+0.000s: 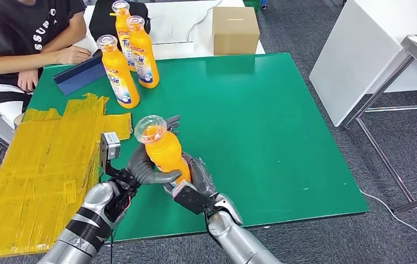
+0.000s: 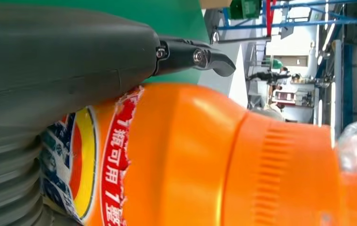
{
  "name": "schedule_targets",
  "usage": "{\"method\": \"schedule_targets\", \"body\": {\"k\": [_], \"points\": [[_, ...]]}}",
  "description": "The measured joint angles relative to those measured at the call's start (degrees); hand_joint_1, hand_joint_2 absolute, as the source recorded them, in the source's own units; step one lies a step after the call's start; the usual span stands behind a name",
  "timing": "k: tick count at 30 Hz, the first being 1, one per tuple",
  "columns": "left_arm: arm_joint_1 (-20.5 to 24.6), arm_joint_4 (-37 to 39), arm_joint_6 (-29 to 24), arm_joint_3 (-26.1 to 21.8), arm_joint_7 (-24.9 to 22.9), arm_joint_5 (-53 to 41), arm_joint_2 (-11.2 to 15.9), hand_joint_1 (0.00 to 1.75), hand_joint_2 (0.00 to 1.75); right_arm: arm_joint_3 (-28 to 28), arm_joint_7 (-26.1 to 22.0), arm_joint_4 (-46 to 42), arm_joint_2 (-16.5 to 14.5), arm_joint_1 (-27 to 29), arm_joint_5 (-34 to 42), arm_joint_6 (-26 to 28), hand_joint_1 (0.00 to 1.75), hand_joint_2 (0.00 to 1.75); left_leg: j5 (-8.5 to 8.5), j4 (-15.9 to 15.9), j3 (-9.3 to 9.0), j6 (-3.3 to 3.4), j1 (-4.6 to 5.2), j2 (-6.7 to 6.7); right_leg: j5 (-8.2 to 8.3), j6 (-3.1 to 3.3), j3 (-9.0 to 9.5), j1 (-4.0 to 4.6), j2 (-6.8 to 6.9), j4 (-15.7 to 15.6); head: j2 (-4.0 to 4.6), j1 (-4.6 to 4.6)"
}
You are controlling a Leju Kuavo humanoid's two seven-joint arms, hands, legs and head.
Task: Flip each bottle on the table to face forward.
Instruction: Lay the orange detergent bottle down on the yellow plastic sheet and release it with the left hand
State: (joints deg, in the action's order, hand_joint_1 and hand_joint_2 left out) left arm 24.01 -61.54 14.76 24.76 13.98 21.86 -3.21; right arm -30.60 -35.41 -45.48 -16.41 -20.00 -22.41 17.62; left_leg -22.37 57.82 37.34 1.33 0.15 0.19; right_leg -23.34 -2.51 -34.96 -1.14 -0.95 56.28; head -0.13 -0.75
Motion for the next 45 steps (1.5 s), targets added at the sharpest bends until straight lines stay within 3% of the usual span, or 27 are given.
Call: {"method": "schedule_targets", "body": {"k": [10,14,34,35,36,39,40,45], "points": [[0.01,1.26,-0.14,0.26,0.31,0.11,0.00,0.03,1.75,-2.45,0.08,2.46,0.04,-1.42,0.27,2.52,1.75,1.75,0.01,0.00,0.00,-0.01,0.00,0.01,0.00,0.00,0.00,0.00,0.00,0.00,0.00,0.00],[0.02,1.76,-0.55,0.29,0.85,0.60,-0.01,1.75,1.75,-3.19,0.58,3.11,0.06,-1.62,1.00,3.32,1.75,1.75,0.01,0.00,0.00,-0.01,0.00,0.00,0.00,0.00,-0.02,0.00,0.00,0.00,0.00,-0.01],[-0.75,0.76,-5.15,0.22,1.46,1.29,-0.41,1.75,1.75,-3.84,-0.10,4.01,1.20,-1.58,5.48,3.54,1.75,1.75,0.01,0.00,0.00,-0.01,0.00,-0.01,0.00,0.00,-0.02,0.00,0.00,0.00,0.00,0.00],[-0.86,0.58,-5.27,0.17,1.47,1.29,-0.40,1.75,1.75,-3.77,-0.17,4.00,1.25,-1.55,5.61,3.54,1.71,1.75,0.01,0.00,0.00,-0.01,0.00,-0.01,0.00,0.00,-0.02,0.00,0.00,0.00,0.00,0.00],[-1.00,0.35,-5.40,0.11,1.47,1.26,-0.39,1.75,1.75,-3.70,-0.25,3.98,1.31,-1.52,5.77,3.52,1.41,1.75,0.01,0.00,0.00,-0.01,0.00,-0.01,0.00,0.00,-0.02,0.00,0.00,0.00,0.00,0.00],[-1.60,-0.62,-6.90,-0.19,2.15,-0.06,-0.17,1.75,1.75,-3.15,-0.49,3.15,1.59,-1.05,7.19,2.54,0.14,1.75,0.01,0.00,0.01,-0.01,0.00,0.00,0.00,0.00,-0.02,0.00,0.00,0.00,0.00,0.00],[-1.90,-1.24,-8.31,-0.36,2.84,-1.38,0.00,1.75,1.75,-2.65,-0.54,2.24,1.81,-0.53,8.21,1.85,0.00,1.75,0.01,0.00,0.01,-0.01,0.00,0.00,0.00,0.00,-0.02,0.00,0.00,0.00,0.00,0.01],[-2.65,-6.47,-23.61,-5.18,5.60,-16.21,3.44,1.75,1.75,2.39,1.14,-10.66,5.27,6.95,13.38,-2.85,0.00,1.75,-0.01,0.00,0.05,-0.02,-0.01,0.01,0.00,0.00,-0.04,0.02,0.00,0.00,0.00,0.00]]}}
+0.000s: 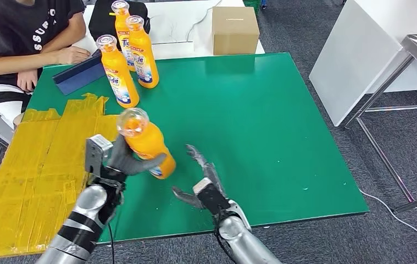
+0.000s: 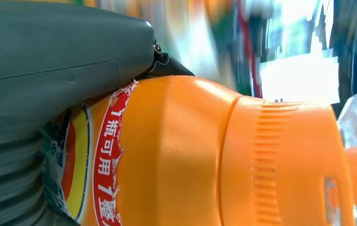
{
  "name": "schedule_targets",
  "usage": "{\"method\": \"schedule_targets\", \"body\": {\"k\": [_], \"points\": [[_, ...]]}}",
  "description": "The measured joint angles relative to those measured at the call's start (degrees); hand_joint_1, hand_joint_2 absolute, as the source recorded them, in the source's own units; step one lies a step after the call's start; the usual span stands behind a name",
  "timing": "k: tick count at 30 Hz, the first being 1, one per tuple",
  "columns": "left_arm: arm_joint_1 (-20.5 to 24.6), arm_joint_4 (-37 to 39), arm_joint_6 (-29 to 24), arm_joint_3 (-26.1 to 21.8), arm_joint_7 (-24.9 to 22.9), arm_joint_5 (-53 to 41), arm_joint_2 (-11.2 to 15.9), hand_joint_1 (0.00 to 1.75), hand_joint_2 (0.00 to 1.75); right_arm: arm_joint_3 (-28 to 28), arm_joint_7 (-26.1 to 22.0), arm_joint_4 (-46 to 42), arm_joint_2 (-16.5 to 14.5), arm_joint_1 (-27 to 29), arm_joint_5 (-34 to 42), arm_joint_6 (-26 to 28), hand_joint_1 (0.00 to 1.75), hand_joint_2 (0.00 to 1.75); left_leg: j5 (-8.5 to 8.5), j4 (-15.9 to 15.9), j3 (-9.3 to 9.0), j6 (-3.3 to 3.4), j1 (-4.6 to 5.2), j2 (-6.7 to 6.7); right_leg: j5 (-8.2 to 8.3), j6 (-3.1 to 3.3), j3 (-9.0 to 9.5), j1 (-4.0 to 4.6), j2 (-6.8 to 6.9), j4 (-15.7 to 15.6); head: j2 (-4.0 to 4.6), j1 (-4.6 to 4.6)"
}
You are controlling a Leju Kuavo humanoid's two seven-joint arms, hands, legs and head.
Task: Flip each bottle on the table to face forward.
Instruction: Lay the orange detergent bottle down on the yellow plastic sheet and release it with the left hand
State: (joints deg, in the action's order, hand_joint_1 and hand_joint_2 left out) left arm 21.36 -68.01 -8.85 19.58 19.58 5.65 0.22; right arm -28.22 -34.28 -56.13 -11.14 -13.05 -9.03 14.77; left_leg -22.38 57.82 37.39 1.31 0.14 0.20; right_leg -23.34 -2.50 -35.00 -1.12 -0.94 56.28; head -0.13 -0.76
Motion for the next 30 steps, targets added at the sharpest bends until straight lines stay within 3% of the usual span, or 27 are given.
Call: {"method": "schedule_targets", "body": {"k": [3,7,16,20,23,27,30], "points": [[0.08,-2.29,-6.69,-5.01,-0.58,-10.96,3.03,1.75,1.75,4.47,1.90,-11.22,2.96,5.38,1.18,-3.85,0.00,1.75,0.00,0.00,0.06,-0.01,-0.06,0.02,-0.02,0.03,-0.07,0.07,0.01,0.00,0.00,-0.01],[0.13,-3.74,-6.89,-9.19,-0.87,-14.92,4.51,1.75,1.75,8.59,3.07,-21.04,4.53,9.00,0.98,-6.43,0.00,1.75,0.00,0.00,0.08,-0.01,-0.09,0.02,-0.03,0.05,-0.07,0.09,0.00,0.00,0.00,0.02],[0.29,-4.77,-8.90,-11.42,-1.68,-18.93,5.06,1.75,1.75,11.02,2.87,-28.00,5.42,11.48,1.37,-7.10,0.00,1.75,0.01,0.00,0.07,-0.01,-0.08,0.01,-0.01,0.06,-0.06,0.09,0.00,0.00,0.00,0.01],[3.39,-2.62,-17.60,-11.70,-7.82,-39.18,7.66,1.75,1.75,12.53,3.74,-31.26,6.15,12.06,6.07,-12.04,0.00,1.75,0.04,0.00,0.07,-0.07,-0.15,-0.02,0.00,0.07,-0.09,0.14,0.00,0.00,0.00,0.01],[7.42,1.14,-21.29,-12.18,-13.05,-54.59,10.06,1.75,1.75,13.62,4.83,-33.49,6.70,12.04,8.21,-15.73,0.00,1.75,0.11,0.00,0.07,-0.16,-0.22,0.00,0.01,0.08,-0.08,0.19,-0.01,0.00,0.00,0.02],[13.88,10.17,-19.74,-12.03,-17.77,-72.20,12.63,1.75,1.75,14.19,4.98,-35.12,7.08,11.50,9.03,-17.93,0.00,1.75,0.16,0.00,0.06,-0.22,-0.24,0.01,0.02,0.09,-0.07,0.21,0.00,0.01,0.00,0.01],[18.26,19.67,-14.99,-11.35,-18.22,-76.95,12.44,1.75,1.75,14.20,4.97,-35.31,7.16,10.54,9.56,-19.30,0.00,1.75,0.17,0.00,0.05,-0.23,-0.24,0.02,0.03,0.09,-0.04,0.20,0.00,0.01,0.00,0.00]]}}
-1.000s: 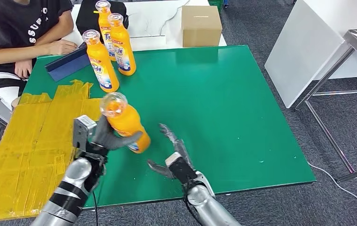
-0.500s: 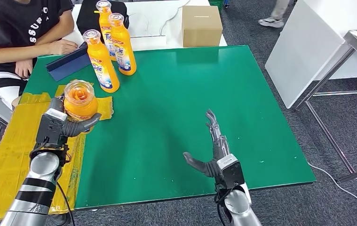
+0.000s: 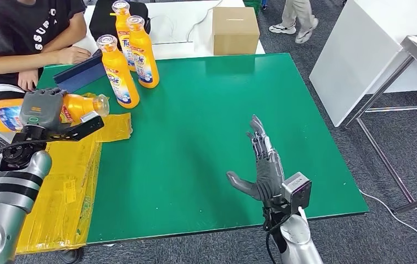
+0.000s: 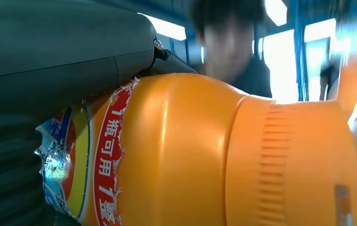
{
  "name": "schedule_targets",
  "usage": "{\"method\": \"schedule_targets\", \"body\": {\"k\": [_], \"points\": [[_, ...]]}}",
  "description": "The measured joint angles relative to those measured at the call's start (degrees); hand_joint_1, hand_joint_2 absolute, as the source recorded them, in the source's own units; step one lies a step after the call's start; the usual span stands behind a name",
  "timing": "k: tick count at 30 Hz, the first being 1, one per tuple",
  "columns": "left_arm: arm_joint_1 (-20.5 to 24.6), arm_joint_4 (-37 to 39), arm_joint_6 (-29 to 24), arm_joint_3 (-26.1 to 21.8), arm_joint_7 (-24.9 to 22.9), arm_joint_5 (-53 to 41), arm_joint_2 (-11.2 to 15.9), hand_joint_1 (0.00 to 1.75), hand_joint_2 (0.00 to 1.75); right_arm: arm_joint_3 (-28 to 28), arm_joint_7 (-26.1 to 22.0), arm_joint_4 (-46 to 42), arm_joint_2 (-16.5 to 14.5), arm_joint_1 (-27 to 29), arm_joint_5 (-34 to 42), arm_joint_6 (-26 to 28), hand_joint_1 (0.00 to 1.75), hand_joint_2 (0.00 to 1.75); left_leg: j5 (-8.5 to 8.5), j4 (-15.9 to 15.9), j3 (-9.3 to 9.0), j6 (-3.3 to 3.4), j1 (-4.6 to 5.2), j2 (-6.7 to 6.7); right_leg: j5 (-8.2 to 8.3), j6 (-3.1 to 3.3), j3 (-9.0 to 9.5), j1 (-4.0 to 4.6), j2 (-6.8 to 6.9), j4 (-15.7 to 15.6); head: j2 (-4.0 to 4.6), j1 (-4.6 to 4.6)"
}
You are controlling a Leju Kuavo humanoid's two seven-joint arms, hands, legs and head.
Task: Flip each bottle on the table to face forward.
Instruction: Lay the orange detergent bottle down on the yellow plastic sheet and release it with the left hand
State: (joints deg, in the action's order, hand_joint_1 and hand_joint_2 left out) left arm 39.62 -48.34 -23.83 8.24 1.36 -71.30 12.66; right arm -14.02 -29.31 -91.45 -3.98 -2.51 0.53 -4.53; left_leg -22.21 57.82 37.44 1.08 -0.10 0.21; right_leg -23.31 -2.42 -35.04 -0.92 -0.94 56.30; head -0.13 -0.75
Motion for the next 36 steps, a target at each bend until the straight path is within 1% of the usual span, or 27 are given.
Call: {"method": "schedule_targets", "body": {"k": [4,8,12,16,20,24,29,36], "points": [[2.10,10.89,1.44,0.89,-1.80,-0.99,-2.28,1.75,1.75,-0.21,0.11,0.18,-0.12,-1.34,0.14,-0.82,0.00,1.75,0.00,0.00,0.02,0.00,0.03,0.01,0.01,-0.01,0.03,-0.04,0.00,0.00,0.00,0.02],[2.22,17.43,1.48,1.33,-3.46,-1.54,-3.83,1.75,1.75,-0.57,0.45,0.74,-0.22,-2.21,0.04,-0.90,0.00,1.75,-0.01,0.01,0.04,0.01,0.05,0.01,0.00,-0.02,0.01,-0.05,0.00,-0.01,0.00,0.02],[2.14,21.85,1.91,1.40,-3.50,-0.09,-4.77,1.75,1.75,-0.91,0.81,1.44,-0.22,-2.76,0.12,-0.86,0.00,1.75,-0.03,0.01,0.05,-0.01,0.02,0.03,-0.01,-0.01,-0.01,-0.02,0.00,-0.02,0.00,0.01],[2.00,24.41,2.89,0.32,-1.57,3.17,-5.60,1.75,1.75,-1.26,1.26,2.22,-0.22,-2.91,0.15,-0.71,0.00,1.75,-0.03,0.00,0.06,-0.01,-0.01,0.02,-0.01,0.00,-0.02,0.02,0.00,-0.01,0.00,0.01],[1.94,25.39,3.41,-1.20,0.43,5.82,-6.37,1.75,1.75,-1.55,1.75,2.88,-0.22,-2.97,-0.08,-0.48,0.00,1.75,-0.03,0.00,0.05,-0.02,0.00,0.03,-0.01,0.00,0.01,0.01,0.00,-0.01,0.00,0.00],[1.94,25.60,3.52,-3.10,2.42,8.56,-7.23,0.02,1.75,-1.75,2.07,3.67,-0.25,-3.31,-0.35,-0.25,0.00,1.75,-0.02,0.00,0.01,-0.02,0.01,0.14,-0.02,0.00,0.07,0.00,0.07,-0.02,0.00,0.00],[1.72,25.63,0.91,-4.45,2.84,9.34,-8.27,0.00,1.75,-2.03,2.34,4.93,-0.59,-3.98,-0.65,-0.19,0.00,1.75,0.00,0.00,0.01,-0.01,0.01,0.24,-0.02,0.00,0.11,0.00,0.16,-0.01,0.00,0.01],[0.98,25.63,-5.26,-5.60,2.72,9.45,-8.84,0.00,1.75,-2.07,2.43,6.45,-0.86,-4.34,-1.09,-0.11,0.00,1.75,0.01,0.00,0.02,-0.01,0.01,0.23,-0.01,-0.01,0.10,0.00,0.15,-0.01,0.00,0.01]]}}
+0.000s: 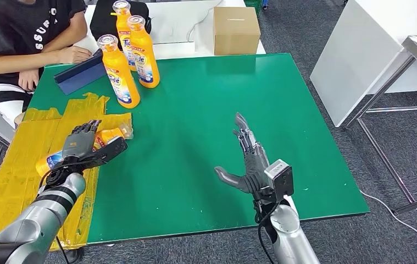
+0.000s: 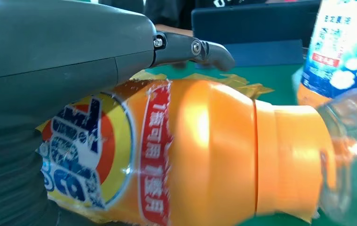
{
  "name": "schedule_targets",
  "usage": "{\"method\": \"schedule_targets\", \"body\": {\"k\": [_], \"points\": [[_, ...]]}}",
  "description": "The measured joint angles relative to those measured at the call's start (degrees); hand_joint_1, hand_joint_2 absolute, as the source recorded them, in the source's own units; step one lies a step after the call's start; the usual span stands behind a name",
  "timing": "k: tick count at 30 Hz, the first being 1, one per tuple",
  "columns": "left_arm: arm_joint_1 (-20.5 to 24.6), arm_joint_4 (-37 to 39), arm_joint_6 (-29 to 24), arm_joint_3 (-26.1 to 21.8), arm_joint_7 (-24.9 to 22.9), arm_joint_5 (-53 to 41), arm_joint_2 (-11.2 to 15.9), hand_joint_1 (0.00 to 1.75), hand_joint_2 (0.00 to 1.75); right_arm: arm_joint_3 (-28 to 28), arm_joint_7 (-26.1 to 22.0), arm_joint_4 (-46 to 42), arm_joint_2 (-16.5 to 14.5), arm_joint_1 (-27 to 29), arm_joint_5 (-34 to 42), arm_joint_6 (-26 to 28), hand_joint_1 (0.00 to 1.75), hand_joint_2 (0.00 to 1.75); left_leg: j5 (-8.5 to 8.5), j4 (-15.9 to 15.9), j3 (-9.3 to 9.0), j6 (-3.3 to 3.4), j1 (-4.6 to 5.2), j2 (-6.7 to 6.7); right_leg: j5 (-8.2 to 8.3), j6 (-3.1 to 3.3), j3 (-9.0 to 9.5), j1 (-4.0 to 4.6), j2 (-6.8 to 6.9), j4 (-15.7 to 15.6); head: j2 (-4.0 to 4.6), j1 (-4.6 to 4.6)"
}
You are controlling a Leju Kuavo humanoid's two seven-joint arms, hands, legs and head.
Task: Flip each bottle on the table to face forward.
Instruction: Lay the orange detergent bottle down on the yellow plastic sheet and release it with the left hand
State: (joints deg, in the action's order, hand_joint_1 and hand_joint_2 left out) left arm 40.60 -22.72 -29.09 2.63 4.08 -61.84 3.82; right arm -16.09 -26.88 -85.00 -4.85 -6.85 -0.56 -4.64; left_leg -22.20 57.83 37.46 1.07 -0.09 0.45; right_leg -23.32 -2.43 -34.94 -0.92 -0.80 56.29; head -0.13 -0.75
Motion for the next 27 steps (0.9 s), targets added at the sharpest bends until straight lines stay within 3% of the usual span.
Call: {"method": "schedule_targets", "body": {"k": [14,21,25,27], "points": [[-0.41,-0.04,-1.18,-1.03,0.59,0.43,-0.02,0.00,1.75,-0.01,0.00,1.30,-0.14,-0.20,-0.34,0.36,0.00,1.75,0.00,0.00,0.01,0.00,-0.01,0.00,-0.01,0.01,-0.02,0.01,0.00,0.00,0.00,0.01],[-1.71,-2.58,-10.25,-1.06,6.06,-0.30,-0.13,0.00,1.75,0.00,-0.06,1.87,-0.11,-0.17,-1.00,0.78,0.00,1.75,0.00,0.00,0.01,0.00,0.00,0.00,-0.01,0.01,-0.04,0.00,0.00,-0.01,0.00,-0.01],[-2.75,-5.81,-9.75,-0.97,9.22,3.13,-0.75,0.00,1.75,0.00,-0.21,1.94,-0.11,0.02,-1.32,1.40,0.00,1.75,-0.01,0.00,0.01,0.00,0.00,-0.04,-0.01,0.01,-0.05,0.00,-0.01,-0.01,0.00,0.01],[-4.89,-10.70,-6.50,-0.94,13.58,11.25,-1.65,0.00,1.75,0.08,-0.44,1.64,-0.09,0.90,-1.84,2.41,0.00,1.75,-0.01,0.00,0.01,0.00,0.00,-0.05,-0.01,0.01,-0.06,-0.01,-0.01,-0.02,0.00,0.00]]}}
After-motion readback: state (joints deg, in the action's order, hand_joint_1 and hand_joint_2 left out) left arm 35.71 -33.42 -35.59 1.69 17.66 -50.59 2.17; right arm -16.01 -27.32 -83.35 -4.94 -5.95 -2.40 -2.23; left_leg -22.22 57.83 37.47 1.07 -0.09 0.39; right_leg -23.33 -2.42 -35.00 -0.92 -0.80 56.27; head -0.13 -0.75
